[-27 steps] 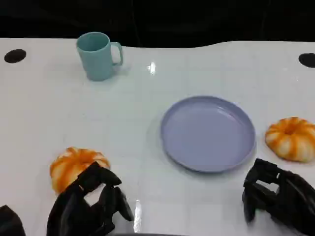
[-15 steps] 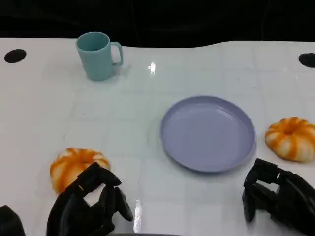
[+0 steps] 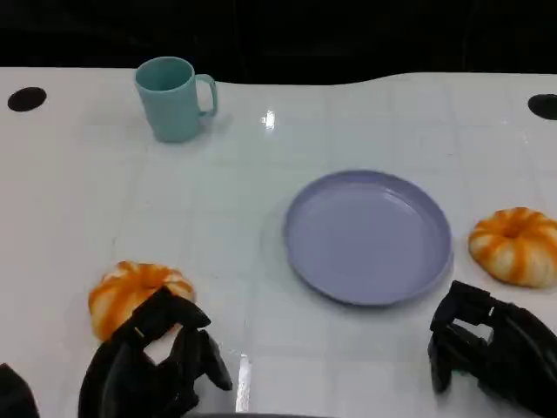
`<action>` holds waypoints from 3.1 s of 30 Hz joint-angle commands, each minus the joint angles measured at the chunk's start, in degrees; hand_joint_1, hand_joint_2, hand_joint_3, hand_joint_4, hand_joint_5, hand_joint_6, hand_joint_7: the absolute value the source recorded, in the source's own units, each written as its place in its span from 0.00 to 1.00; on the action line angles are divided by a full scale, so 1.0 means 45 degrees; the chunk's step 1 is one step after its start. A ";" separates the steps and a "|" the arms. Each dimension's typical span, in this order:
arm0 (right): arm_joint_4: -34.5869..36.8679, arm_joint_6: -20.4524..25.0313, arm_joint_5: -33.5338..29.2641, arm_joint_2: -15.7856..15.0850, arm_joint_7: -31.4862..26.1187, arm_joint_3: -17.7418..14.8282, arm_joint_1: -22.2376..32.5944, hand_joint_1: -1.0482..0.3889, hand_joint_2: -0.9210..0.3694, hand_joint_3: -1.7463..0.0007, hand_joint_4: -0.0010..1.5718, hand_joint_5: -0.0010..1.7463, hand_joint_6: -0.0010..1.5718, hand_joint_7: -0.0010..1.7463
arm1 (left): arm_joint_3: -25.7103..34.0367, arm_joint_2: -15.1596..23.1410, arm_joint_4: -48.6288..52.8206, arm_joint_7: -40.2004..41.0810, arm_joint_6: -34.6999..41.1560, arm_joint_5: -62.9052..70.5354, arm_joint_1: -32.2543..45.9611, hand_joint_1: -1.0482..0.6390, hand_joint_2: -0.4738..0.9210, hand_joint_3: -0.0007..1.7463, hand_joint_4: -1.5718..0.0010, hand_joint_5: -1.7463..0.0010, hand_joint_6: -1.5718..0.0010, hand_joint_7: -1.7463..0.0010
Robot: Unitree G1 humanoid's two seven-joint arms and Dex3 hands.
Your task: Grasp the bread from the table and place it into the plate.
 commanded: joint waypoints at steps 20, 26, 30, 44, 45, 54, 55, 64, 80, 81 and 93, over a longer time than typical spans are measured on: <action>-0.0284 -0.0042 0.0072 0.0112 -0.0091 0.0157 0.0052 0.33 0.00 0.88 0.46 1.00 0.41 0.87 | -0.0433 0.5015 -0.4812 0.1710 -0.0377 0.8596 0.0160 0.24 1.00 0.14 0.88 0.53 0.76 0.86; -0.0205 -0.0206 0.0038 0.0126 -0.0104 0.0197 0.0019 0.33 0.00 0.89 0.46 1.00 0.41 0.88 | -0.0478 0.6015 -0.5632 0.2972 -0.0741 1.2348 0.0130 0.22 1.00 0.09 0.83 0.76 0.73 0.99; -0.0255 -0.0207 0.0001 0.0112 -0.0183 0.0237 0.0026 0.32 0.00 0.89 0.46 1.00 0.41 0.88 | -0.0590 0.6327 -0.5984 0.2925 -0.0342 1.3628 0.0088 0.20 1.00 0.09 0.85 0.85 0.77 1.00; -0.0313 -0.0094 0.0032 0.0135 -0.0272 0.0264 0.0055 0.33 0.00 0.89 0.46 1.00 0.41 0.88 | -0.2724 0.7104 -0.5353 0.1336 0.1449 1.9554 -0.1491 0.37 0.87 0.00 0.92 0.98 0.87 1.00; -0.0295 -0.0070 0.0073 0.0144 -0.0249 0.0246 0.0051 0.33 0.00 0.89 0.46 1.00 0.41 0.88 | -0.2822 0.7090 -0.5134 0.1320 0.1450 1.9582 -0.1647 0.38 0.86 0.00 0.92 0.98 0.87 1.00; -0.0122 -0.0222 0.0119 0.0091 -0.0113 0.0176 -0.0005 0.33 0.00 0.89 0.45 1.00 0.41 0.88 | -0.3895 0.6983 -0.2108 0.2087 0.1172 1.9422 -0.3293 0.44 0.84 0.00 0.91 0.98 0.87 1.00; -0.0141 -0.0182 0.0081 0.0073 -0.0157 0.0195 -0.0003 0.33 0.00 0.89 0.45 1.00 0.41 0.88 | -0.4022 0.6983 -0.1777 0.2110 0.1165 1.9417 -0.3494 0.44 0.84 0.00 0.91 0.99 0.87 1.00; -0.0008 -0.0342 0.0095 0.0058 -0.0026 0.0183 -0.0030 0.33 0.00 0.89 0.45 1.00 0.41 0.87 | -0.5041 0.6884 0.0694 0.2004 0.1379 1.9263 -0.5082 0.42 0.84 0.00 0.93 1.00 0.90 1.00; -0.0081 -0.0227 0.0113 0.0044 -0.0125 0.0181 0.0014 0.32 0.00 0.90 0.45 1.00 0.41 0.86 | -0.5614 0.6849 0.3980 0.2851 0.0102 1.7217 -0.6292 0.51 0.90 0.03 0.80 0.95 0.79 0.97; -0.0107 -0.0281 0.0049 0.0030 -0.0171 0.0208 0.0026 0.31 0.00 0.90 0.45 1.00 0.42 0.86 | -0.5548 0.6859 0.4136 0.2991 -0.0082 1.6993 -0.6290 0.52 0.91 0.05 0.75 0.94 0.74 0.97; -0.0005 -0.0242 -0.0006 -0.0006 -0.0202 0.0228 -0.0049 0.31 0.00 0.90 0.46 1.00 0.42 0.87 | -0.5193 0.6594 0.6355 0.8623 -0.3148 1.6197 -0.6355 0.50 0.73 0.82 0.54 0.01 0.56 0.24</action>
